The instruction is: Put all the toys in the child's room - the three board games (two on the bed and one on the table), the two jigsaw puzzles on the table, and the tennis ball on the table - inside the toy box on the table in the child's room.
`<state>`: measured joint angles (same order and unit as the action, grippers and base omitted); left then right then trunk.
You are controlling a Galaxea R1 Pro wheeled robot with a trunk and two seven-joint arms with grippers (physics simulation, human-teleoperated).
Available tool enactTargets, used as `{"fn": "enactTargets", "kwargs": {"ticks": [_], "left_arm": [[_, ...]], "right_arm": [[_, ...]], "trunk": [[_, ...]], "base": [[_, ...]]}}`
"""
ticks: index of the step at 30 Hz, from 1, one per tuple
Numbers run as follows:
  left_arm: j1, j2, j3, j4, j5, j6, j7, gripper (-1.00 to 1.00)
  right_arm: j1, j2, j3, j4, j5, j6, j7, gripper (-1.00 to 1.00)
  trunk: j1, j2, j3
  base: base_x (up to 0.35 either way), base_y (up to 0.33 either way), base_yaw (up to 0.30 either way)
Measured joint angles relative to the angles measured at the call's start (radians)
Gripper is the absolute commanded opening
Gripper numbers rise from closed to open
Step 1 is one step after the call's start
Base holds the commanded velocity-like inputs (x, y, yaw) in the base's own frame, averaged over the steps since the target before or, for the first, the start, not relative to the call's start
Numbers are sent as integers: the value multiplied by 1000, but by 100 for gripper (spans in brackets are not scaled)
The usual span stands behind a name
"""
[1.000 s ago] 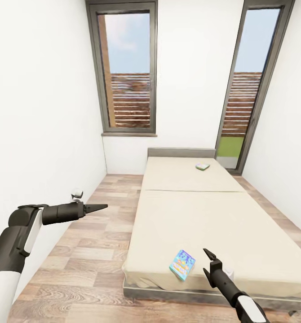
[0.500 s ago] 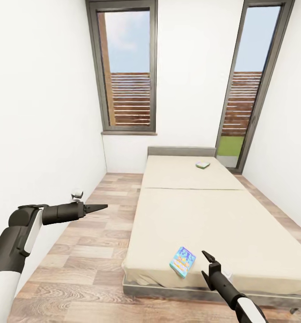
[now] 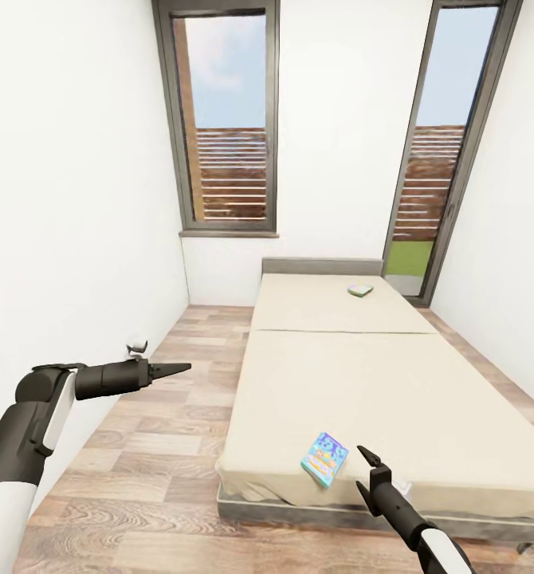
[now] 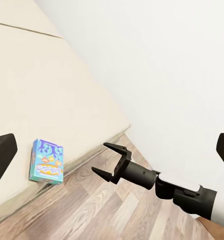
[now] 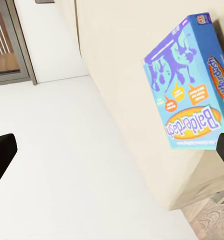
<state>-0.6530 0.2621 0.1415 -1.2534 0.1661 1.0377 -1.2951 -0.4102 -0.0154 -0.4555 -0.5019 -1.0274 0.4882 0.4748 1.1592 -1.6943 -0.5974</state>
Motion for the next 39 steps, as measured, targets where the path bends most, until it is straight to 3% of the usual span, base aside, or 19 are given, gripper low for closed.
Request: {"fn": "enactTargets", "kwargs": {"ticks": [39], "left_arm": [[0, 0, 0, 2, 3, -2, -2, 100]], "right_arm": [[0, 1, 0, 0, 0, -4, 2, 100]], "trunk": [[150, -273, -122]], "base": [[0, 0, 0]]}}
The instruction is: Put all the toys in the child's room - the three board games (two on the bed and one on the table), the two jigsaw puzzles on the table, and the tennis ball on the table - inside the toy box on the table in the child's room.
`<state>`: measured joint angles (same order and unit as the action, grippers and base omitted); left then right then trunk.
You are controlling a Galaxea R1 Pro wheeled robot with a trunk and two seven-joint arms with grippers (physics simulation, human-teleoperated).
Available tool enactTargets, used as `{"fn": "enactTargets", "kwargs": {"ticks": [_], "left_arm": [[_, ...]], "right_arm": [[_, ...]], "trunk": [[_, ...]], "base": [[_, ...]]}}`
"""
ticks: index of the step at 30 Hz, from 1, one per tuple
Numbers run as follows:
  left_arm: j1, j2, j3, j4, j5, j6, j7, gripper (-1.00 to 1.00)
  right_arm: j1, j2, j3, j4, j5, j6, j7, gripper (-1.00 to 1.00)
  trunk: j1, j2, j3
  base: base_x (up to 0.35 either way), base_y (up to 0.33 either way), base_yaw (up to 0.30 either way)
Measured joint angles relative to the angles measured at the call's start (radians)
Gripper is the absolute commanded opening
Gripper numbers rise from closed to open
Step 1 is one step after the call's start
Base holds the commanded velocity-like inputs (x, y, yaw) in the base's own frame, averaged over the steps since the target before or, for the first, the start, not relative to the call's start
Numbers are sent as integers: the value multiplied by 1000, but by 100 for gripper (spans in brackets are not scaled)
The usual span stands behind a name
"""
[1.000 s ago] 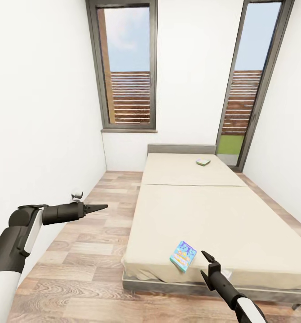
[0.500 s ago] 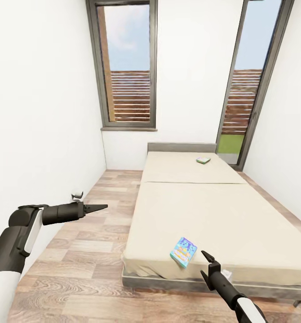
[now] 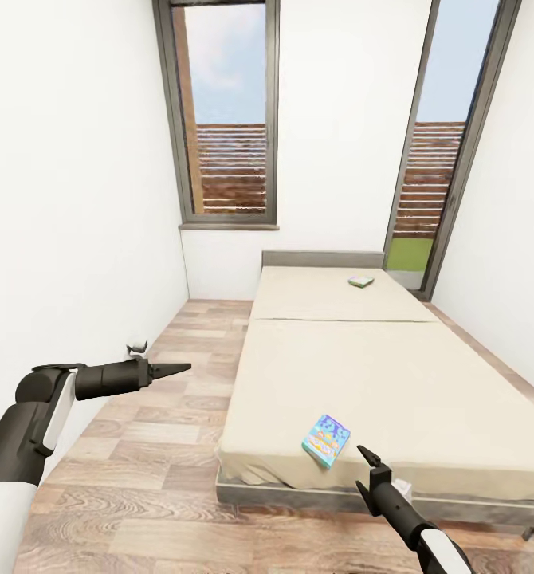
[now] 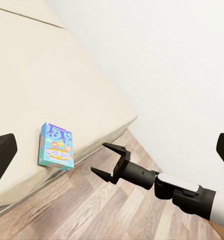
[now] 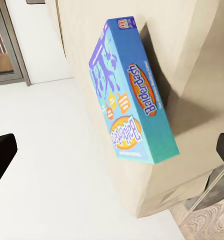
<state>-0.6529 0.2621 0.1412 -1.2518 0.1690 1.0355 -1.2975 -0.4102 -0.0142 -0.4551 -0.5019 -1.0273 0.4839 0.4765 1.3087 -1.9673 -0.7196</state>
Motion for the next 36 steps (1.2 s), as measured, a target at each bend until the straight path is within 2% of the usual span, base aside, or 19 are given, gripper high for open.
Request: {"fn": "enactTargets", "kwargs": {"ticks": [15, 36], "left_arm": [[1, 0, 0, 0, 0, -2, -2, 100], [1, 1, 1, 0, 1, -1, -2, 100]], "right_arm": [[0, 0, 4, 0, 2, 4, -8, 100], [-2, 2, 15, 0, 8, 16, -43, 100]], "trunk": [[58, -105, -47], [58, -105, -47]], "base": [[0, 0, 0], [0, 0, 0]]}}
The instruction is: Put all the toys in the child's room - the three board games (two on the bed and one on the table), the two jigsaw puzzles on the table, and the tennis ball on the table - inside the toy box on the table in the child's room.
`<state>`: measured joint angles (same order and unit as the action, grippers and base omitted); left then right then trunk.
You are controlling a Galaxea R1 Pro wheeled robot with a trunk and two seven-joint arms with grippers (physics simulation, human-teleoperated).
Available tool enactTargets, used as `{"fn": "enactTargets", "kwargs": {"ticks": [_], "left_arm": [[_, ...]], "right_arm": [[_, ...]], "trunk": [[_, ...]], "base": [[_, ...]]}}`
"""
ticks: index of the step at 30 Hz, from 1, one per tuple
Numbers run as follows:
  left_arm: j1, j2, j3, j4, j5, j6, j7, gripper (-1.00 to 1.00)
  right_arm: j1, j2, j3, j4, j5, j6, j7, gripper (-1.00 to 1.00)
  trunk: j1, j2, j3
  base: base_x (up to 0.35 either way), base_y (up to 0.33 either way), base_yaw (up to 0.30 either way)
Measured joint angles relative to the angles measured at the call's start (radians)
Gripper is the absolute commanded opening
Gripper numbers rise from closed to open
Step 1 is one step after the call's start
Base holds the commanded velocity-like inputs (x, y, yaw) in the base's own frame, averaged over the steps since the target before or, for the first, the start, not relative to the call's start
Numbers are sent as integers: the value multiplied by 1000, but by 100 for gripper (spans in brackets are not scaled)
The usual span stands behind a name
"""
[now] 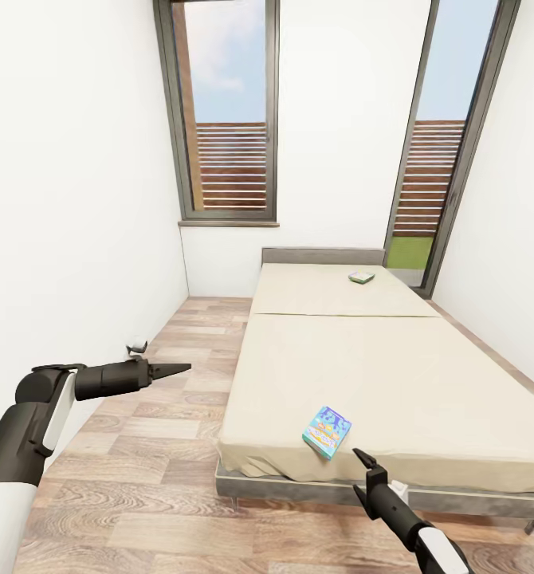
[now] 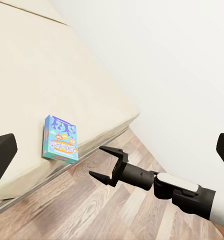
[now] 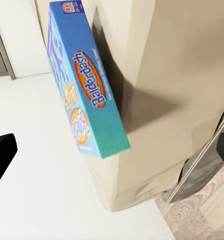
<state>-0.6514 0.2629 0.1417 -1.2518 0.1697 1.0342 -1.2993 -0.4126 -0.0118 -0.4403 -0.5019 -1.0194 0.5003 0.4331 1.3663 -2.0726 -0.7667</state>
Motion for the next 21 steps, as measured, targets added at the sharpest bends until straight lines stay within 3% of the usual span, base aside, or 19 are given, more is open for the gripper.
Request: {"fn": "enactTargets", "kwargs": {"ticks": [13, 21], "left_arm": [[0, 1, 0, 0, 0, 0, 0, 100], [0, 0, -1, 0, 0, 0, 0, 100]], "right_arm": [[-2, 1, 43, 0, 0, 0, -2, 100], [-2, 1, 49, 0, -1, 0, -1, 100]], "trunk": [[0, 0, 0], [0, 0, 0]], "base": [[0, 3, 0], [0, 139, 0]]}}
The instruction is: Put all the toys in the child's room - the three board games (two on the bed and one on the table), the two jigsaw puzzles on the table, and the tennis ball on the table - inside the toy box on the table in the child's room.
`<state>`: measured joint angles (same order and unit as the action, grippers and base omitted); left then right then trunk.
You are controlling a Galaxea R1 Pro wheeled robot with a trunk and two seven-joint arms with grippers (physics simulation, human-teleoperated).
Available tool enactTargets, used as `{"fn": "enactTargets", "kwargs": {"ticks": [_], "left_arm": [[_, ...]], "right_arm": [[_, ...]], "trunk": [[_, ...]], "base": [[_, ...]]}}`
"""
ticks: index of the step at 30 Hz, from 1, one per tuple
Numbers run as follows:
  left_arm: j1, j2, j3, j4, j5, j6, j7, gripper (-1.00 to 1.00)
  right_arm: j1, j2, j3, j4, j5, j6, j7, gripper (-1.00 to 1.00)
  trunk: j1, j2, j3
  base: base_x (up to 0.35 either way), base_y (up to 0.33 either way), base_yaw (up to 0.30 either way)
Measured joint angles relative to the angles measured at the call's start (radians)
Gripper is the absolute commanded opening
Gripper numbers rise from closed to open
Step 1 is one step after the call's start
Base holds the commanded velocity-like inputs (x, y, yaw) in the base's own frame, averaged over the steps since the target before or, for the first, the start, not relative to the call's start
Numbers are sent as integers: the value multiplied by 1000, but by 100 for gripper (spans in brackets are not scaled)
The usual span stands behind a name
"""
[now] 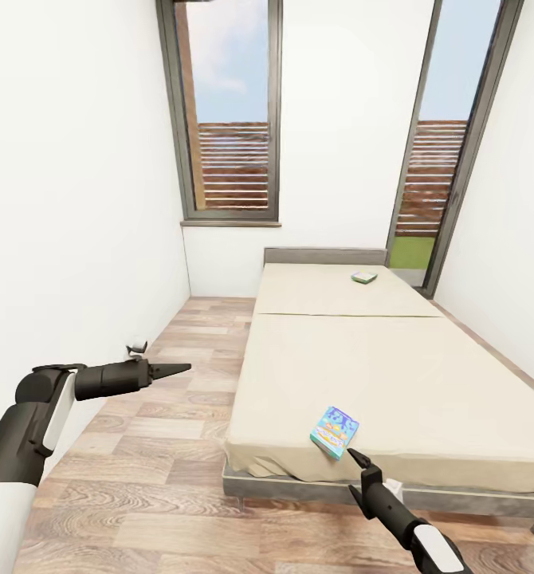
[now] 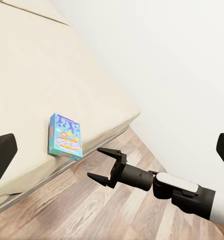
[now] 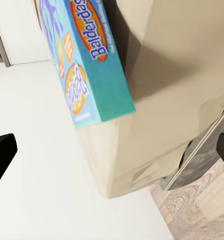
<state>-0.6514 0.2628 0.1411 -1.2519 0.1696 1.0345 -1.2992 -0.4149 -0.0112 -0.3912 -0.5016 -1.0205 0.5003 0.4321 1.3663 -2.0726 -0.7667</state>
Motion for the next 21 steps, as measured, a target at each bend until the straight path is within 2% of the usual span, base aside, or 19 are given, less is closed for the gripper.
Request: {"fn": "enactTargets", "kwargs": {"ticks": [12, 21], "left_arm": [[1, -1, 0, 0, 0, -2, 0, 100], [1, -1, -1, 0, 0, -3, 1, 100]], "right_arm": [[0, -1, 0, 0, 0, 0, 0, 100], [0, -1, 1, 0, -1, -1, 0, 100]], "trunk": [[0, 0, 0], [0, 0, 0]], "base": [[2, 32, 0], [126, 123, 0]]}}
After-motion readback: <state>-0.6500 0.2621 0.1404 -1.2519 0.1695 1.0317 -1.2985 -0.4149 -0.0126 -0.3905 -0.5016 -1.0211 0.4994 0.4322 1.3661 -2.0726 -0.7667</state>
